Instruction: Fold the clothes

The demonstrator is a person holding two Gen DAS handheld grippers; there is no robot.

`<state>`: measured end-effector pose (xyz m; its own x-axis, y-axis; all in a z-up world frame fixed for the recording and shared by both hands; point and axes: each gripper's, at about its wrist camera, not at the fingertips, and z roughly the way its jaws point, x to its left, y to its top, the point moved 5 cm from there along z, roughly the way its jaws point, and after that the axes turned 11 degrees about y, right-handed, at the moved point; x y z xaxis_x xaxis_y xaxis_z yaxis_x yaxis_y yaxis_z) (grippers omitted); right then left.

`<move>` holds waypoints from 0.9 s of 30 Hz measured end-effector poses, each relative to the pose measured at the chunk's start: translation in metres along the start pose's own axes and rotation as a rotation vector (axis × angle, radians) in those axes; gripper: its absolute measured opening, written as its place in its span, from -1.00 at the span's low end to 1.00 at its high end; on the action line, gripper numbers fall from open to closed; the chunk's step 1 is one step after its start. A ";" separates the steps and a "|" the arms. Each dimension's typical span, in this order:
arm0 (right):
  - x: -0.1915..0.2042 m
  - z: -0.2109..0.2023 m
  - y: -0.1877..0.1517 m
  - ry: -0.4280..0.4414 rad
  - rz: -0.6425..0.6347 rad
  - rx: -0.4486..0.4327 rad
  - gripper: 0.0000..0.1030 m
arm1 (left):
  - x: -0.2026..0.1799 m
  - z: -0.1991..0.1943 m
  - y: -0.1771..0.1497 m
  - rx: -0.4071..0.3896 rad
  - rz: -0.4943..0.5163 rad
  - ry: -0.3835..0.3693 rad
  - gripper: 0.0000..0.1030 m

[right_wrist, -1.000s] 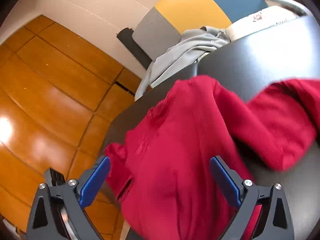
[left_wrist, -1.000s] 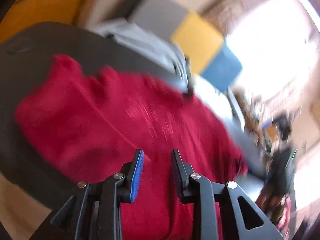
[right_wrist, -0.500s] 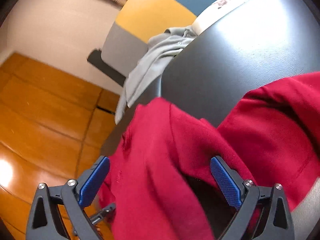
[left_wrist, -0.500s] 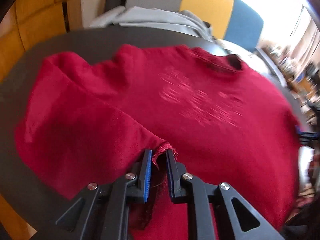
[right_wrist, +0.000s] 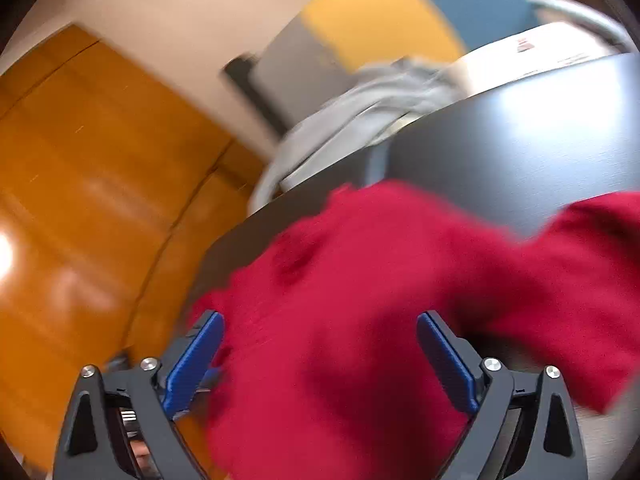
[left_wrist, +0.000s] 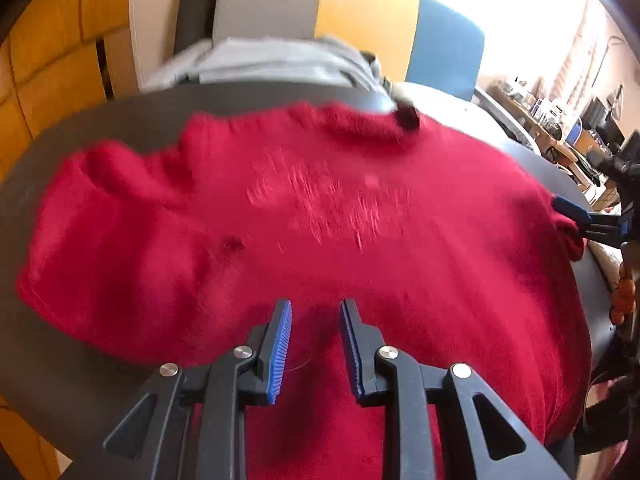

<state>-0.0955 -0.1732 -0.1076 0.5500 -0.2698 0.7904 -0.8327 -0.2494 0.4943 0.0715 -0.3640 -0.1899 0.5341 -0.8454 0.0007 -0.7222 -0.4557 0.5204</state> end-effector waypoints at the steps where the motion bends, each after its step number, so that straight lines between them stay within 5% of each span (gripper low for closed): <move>1: 0.002 0.011 -0.005 0.007 0.010 0.023 0.93 | 0.000 0.005 -0.004 0.004 -0.008 -0.002 -0.52; 4: -0.018 0.039 -0.015 -0.085 0.052 0.069 0.93 | 0.007 0.013 -0.003 -0.038 0.005 -0.009 -0.47; 9: -0.049 0.036 0.001 -0.196 -0.053 -0.051 0.65 | 0.016 0.027 0.028 -0.076 0.074 0.017 -0.47; 11: -0.056 0.038 0.011 -0.258 -0.113 -0.066 0.67 | 0.012 0.039 0.049 -0.099 0.123 0.037 -0.46; 13: -0.059 0.043 0.017 -0.232 -0.110 -0.037 0.86 | 0.009 0.047 0.068 -0.112 0.156 0.061 -0.46; 17: -0.040 0.050 -0.003 -0.237 -0.207 0.051 0.94 | 0.006 0.055 0.090 -0.117 0.182 0.110 -0.43; 21: -0.031 0.033 -0.019 -0.202 -0.175 0.046 0.94 | 0.006 0.028 0.069 -0.165 0.137 0.161 -0.45; 25: -0.015 -0.018 -0.012 -0.200 -0.174 -0.049 0.91 | 0.002 -0.014 0.035 -0.219 0.086 0.079 -0.45; 27: -0.014 -0.058 0.010 -0.298 -0.227 -0.124 0.91 | -0.002 -0.023 0.025 -0.223 0.080 0.051 -0.45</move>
<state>-0.1153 -0.1175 -0.0931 0.7005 -0.4836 0.5248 -0.6788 -0.2246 0.6991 0.0622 -0.3674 -0.1576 0.5047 -0.8586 0.0895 -0.6513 -0.3107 0.6923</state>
